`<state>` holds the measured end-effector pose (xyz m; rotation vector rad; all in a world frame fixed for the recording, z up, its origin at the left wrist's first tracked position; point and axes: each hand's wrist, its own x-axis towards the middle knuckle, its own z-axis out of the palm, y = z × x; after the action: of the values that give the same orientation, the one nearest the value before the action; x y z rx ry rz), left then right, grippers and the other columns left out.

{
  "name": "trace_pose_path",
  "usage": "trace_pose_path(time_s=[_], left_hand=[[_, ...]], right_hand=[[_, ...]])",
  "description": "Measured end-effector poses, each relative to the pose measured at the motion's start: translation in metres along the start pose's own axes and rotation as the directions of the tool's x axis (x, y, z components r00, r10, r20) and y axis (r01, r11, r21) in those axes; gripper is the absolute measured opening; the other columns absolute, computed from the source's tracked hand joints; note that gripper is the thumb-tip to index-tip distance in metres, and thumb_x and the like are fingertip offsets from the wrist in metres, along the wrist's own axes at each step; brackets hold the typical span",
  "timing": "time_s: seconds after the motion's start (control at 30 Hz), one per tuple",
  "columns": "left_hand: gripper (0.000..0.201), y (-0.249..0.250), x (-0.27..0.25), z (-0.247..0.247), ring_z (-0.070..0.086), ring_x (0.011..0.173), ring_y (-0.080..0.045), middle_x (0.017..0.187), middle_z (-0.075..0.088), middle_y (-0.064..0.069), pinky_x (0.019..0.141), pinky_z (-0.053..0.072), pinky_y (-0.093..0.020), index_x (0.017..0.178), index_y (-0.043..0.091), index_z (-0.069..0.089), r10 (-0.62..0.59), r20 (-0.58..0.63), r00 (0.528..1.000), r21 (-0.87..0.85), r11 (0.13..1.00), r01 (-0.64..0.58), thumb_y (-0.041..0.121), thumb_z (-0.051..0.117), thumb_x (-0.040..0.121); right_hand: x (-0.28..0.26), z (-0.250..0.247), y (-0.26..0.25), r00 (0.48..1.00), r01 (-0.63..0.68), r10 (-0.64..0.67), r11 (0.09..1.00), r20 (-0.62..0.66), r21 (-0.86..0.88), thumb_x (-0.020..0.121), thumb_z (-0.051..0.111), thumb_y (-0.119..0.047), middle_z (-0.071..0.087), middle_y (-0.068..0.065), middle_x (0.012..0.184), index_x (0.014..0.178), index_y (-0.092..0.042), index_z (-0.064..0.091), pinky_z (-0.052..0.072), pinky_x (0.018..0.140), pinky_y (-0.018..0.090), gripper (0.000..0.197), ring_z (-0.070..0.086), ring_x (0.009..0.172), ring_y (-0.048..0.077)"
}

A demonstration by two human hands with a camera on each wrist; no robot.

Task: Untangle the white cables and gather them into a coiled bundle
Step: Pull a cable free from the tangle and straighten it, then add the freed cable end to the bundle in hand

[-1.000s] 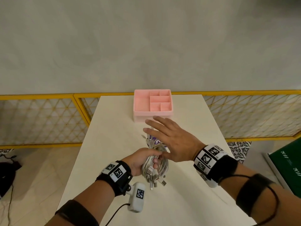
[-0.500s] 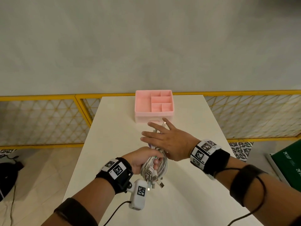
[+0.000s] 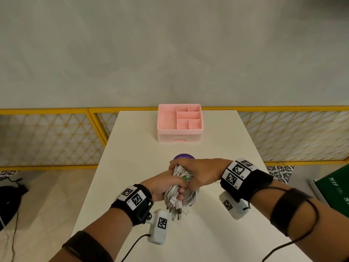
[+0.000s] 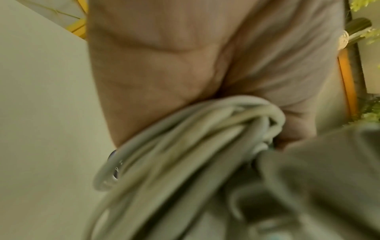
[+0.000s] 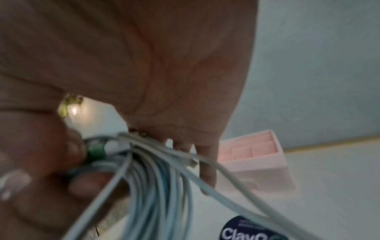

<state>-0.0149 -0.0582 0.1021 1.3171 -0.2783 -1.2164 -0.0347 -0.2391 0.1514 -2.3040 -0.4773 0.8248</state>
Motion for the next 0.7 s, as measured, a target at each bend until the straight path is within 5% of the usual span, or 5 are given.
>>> trace_pose_path(time_s=[0.13,0.23,0.47,0.57,0.7], left_hand=[[0.008,0.002,0.004,0.000,0.061,0.059,-0.021,0.062,0.055,-0.007,0.071,0.054,-0.036,0.076,0.009,0.065,0.059,-0.035,0.998,-0.015,0.998,-0.059,0.007,0.063,0.082],[0.003,0.002,0.005,-0.002,0.065,0.068,-0.024,0.070,0.062,-0.010,0.074,0.054,-0.036,0.081,0.008,0.068,0.076,-0.034,0.997,-0.048,0.996,-0.077,0.007,0.066,0.080],[0.018,0.010,0.006,-0.004,0.068,0.084,-0.025,0.086,0.071,-0.015,0.083,0.056,-0.035,0.094,-0.004,0.070,0.142,-0.100,0.985,0.205,0.971,-0.119,0.000,0.073,0.077],[0.024,0.012,0.009,-0.009,0.072,0.091,-0.028,0.096,0.074,-0.017,0.088,0.056,-0.036,0.103,-0.005,0.072,0.109,-0.151,0.982,0.263,0.963,-0.067,-0.005,0.077,0.079],[0.020,0.007,0.013,-0.005,0.071,0.086,-0.027,0.087,0.074,-0.021,0.088,0.053,-0.036,0.090,-0.008,0.074,0.087,-0.203,0.975,0.292,0.956,-0.025,0.001,0.079,0.073]], right_hand=[[0.005,0.002,0.005,0.978,0.060,-0.122,0.941,-0.168,-0.333,0.066,0.084,-0.028,0.054,-0.008,0.128,0.136,-0.032,0.041,0.048,0.097,0.038,0.082,0.049,0.116,0.015],[0.007,-0.002,0.007,0.956,0.066,-0.184,0.894,-0.229,-0.442,0.069,0.082,-0.031,0.059,-0.008,0.120,0.130,-0.032,0.045,0.050,0.089,0.038,0.071,0.052,0.108,0.016],[0.012,0.001,0.010,0.966,-0.071,-0.059,0.876,-0.253,-0.476,0.078,0.076,-0.031,0.067,-0.002,0.098,0.119,-0.025,0.050,0.055,0.072,0.039,0.048,0.064,0.082,0.020],[0.014,0.001,0.005,0.979,-0.120,-0.006,0.791,-0.203,-0.600,0.086,0.068,-0.025,0.066,0.003,0.098,0.121,-0.017,0.050,0.050,0.066,0.036,0.041,0.061,0.078,0.024],[0.018,0.002,-0.009,0.988,-0.151,0.078,0.675,-0.134,-0.722,0.088,0.068,-0.023,0.064,0.007,0.099,0.125,-0.011,0.048,0.054,0.068,0.037,0.044,0.058,0.075,0.025]])
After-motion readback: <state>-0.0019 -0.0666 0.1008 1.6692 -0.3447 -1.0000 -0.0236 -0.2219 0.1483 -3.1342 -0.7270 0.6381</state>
